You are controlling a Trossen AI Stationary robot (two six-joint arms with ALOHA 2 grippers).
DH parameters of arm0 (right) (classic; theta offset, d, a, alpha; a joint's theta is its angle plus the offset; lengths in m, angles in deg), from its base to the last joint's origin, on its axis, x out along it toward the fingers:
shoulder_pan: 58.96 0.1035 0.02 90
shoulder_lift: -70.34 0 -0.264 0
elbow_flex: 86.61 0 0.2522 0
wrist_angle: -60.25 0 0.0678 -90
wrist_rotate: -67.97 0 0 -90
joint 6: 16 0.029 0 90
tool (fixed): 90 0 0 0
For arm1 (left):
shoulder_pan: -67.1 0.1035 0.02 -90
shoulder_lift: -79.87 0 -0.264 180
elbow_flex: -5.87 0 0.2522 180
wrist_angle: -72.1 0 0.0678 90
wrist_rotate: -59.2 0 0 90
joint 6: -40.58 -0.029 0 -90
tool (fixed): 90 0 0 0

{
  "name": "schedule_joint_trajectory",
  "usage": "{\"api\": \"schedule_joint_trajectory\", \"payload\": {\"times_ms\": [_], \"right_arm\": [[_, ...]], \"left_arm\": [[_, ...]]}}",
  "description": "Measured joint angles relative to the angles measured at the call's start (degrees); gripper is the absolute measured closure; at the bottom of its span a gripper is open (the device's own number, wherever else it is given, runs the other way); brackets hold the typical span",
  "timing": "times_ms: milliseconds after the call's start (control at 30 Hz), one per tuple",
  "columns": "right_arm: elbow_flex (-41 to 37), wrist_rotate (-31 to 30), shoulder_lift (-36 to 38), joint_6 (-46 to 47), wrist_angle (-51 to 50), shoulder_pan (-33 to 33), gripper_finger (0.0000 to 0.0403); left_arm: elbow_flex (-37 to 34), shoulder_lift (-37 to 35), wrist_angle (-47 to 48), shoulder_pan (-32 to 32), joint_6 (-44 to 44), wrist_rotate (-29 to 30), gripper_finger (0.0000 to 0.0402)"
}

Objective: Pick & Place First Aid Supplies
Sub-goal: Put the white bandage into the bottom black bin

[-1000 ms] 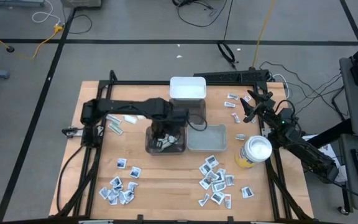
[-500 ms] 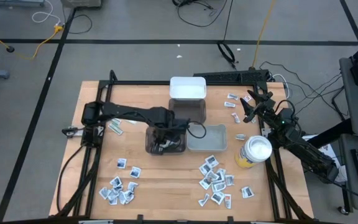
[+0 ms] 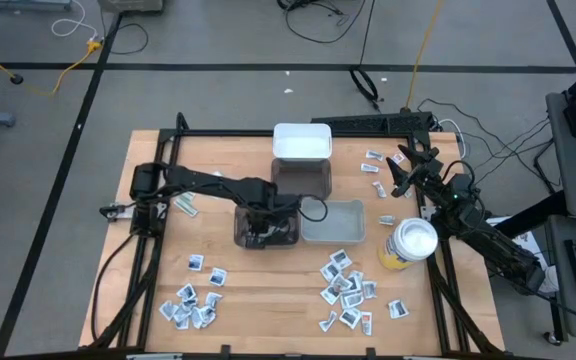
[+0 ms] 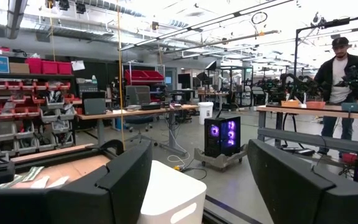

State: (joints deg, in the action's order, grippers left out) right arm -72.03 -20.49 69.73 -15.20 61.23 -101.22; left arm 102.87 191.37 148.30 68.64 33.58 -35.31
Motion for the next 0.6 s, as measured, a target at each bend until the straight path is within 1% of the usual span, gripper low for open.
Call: {"api": "schedule_joint_trajectory", "payload": {"times_ms": [367, 467, 600], "right_arm": [[-0.01, -0.01, -0.02, 0.02, 0.0, -0.01, 0.014], [0.0, 0.01, -0.01, 0.01, 0.0, -0.02, 0.014], [-0.01, 0.01, -0.01, 0.02, -0.02, 0.0, 0.014]], "left_arm": [[0.86, -0.68, 1.15, 1.89, -0.35, -0.37, 0.021], [1.94, -0.68, 1.31, 2.4, -0.17, -0.39, 0.0185], [4.14, -0.68, 2.66, 3.52, 1.94, -0.46, 0.0166]]}}
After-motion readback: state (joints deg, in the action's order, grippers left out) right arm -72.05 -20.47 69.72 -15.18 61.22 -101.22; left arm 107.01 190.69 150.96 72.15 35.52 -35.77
